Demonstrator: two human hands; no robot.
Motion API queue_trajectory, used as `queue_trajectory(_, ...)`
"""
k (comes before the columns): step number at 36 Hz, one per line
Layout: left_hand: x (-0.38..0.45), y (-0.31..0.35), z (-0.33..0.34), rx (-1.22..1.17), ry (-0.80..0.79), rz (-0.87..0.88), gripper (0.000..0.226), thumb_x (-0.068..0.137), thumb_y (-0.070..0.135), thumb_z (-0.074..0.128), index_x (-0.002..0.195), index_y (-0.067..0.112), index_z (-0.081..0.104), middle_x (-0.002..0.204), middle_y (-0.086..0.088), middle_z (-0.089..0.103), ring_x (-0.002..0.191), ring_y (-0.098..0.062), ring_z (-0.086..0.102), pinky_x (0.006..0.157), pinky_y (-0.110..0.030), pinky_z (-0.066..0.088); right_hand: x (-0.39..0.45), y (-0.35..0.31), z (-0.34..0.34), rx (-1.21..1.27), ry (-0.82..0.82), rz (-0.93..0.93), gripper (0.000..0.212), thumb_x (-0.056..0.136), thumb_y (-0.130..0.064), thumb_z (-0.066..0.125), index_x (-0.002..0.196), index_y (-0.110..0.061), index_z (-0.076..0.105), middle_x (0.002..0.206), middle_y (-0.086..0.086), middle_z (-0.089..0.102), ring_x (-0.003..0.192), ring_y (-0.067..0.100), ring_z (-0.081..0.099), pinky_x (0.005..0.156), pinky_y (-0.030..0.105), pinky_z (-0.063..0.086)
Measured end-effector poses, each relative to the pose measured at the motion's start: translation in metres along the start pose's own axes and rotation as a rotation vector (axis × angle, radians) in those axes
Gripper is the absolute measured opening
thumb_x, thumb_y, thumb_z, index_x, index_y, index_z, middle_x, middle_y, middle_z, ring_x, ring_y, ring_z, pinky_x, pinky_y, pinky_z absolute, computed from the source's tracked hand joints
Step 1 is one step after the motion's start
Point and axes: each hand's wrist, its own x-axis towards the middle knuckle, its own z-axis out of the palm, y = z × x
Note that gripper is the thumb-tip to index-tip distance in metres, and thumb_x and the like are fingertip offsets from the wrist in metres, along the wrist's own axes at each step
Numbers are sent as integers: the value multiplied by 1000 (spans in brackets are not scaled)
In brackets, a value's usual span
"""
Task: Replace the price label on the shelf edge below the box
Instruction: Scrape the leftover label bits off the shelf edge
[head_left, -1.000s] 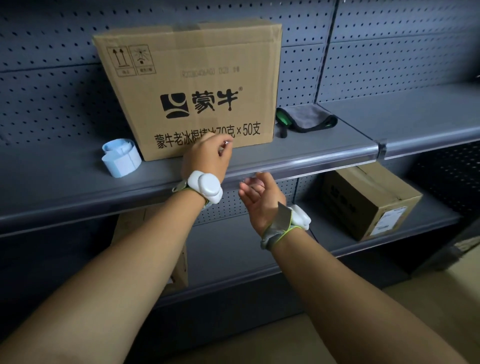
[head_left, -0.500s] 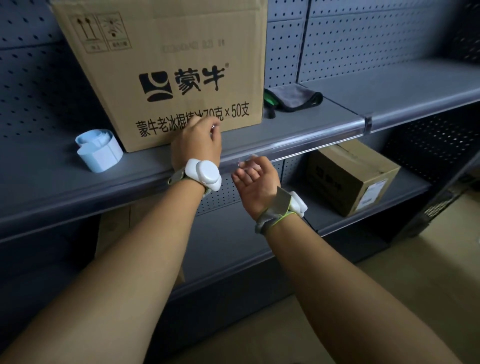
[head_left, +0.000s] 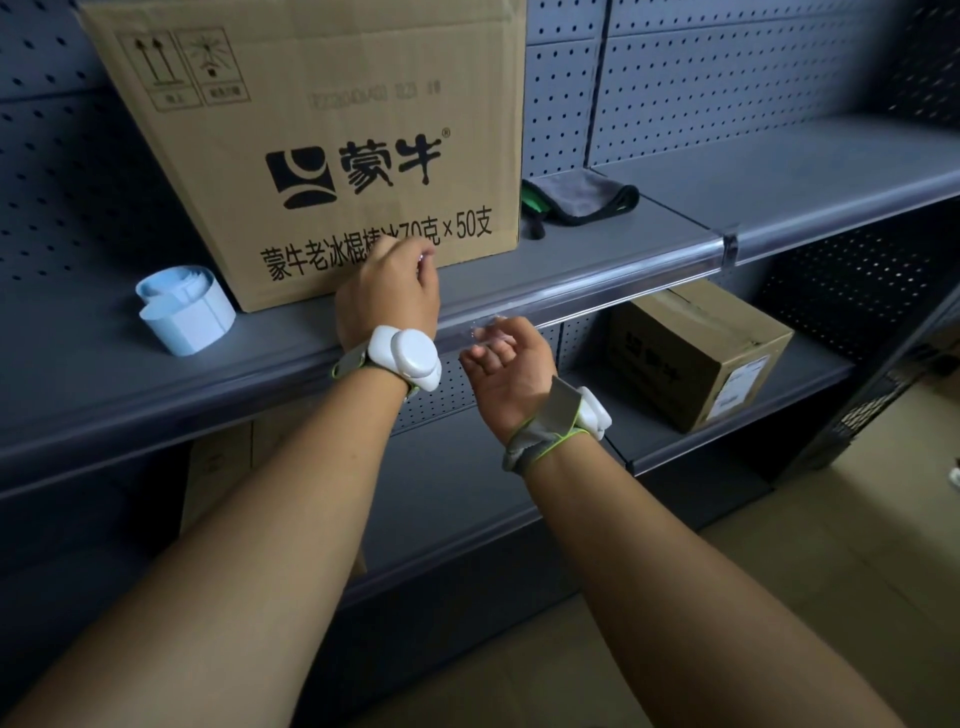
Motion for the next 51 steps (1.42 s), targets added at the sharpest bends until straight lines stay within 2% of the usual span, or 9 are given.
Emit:
queue_trajectory(6,0,0,0,1,-1,-1,21,93,26,48,100,27,68,103,1,65,78,-28,64,55,-35,49,-2,0,-4,36,-51,9,18,85,-14,53,67,-11,53,58,7,58,46,18,50,60,28,48)
queue_trajectory(13,0,-1,0,7,0,-3,21,93,26,48,101,28,68,102,0,64,76,-28,64,55,-34,50,-1,1,5,-37,61,-20,17,84,-8,55,68,-8,51,61,8,51,45,18,44,54,27,48)
queue_trajectory(22,-1,0,0,4,15,4,22,93,26,48,100,27,68,101,0,65,74,-27,63,52,-27,37,-2,0,5,-68,56,-32,14,83,-4,49,70,-7,51,62,8,53,46,17,43,52,26,48)
queue_trajectory(29,-1,-1,0,7,21,8,23,93,27,47,101,26,68,101,0,65,74,-28,63,53,-28,39,-2,1,-3,-22,-27,0,15,84,-14,51,69,-12,49,65,7,57,51,19,50,62,28,50)
queue_trajectory(36,-1,0,-1,13,24,11,21,93,26,49,100,27,68,100,1,64,74,-27,63,53,-26,33,-2,1,3,-21,23,-15,14,85,-8,50,71,-9,50,60,6,55,44,16,45,54,26,48)
queue_trajectory(43,0,2,0,12,8,20,21,93,26,47,100,27,67,101,0,64,74,-27,63,53,-27,37,-2,-3,7,24,60,-7,18,84,-3,47,67,-8,48,52,6,51,37,15,40,44,20,43)
queue_trajectory(48,0,0,-1,6,8,16,23,93,27,46,101,27,67,102,-1,64,75,-29,63,54,-30,44,-4,1,4,24,25,1,13,83,-9,49,71,-8,53,58,6,57,45,18,45,57,26,46)
queue_trajectory(51,0,0,-1,5,8,15,23,94,26,46,102,26,68,103,-1,64,76,-28,63,54,-29,43,-4,2,4,12,30,-15,16,83,-13,50,68,-10,53,59,5,55,44,17,46,56,26,47)
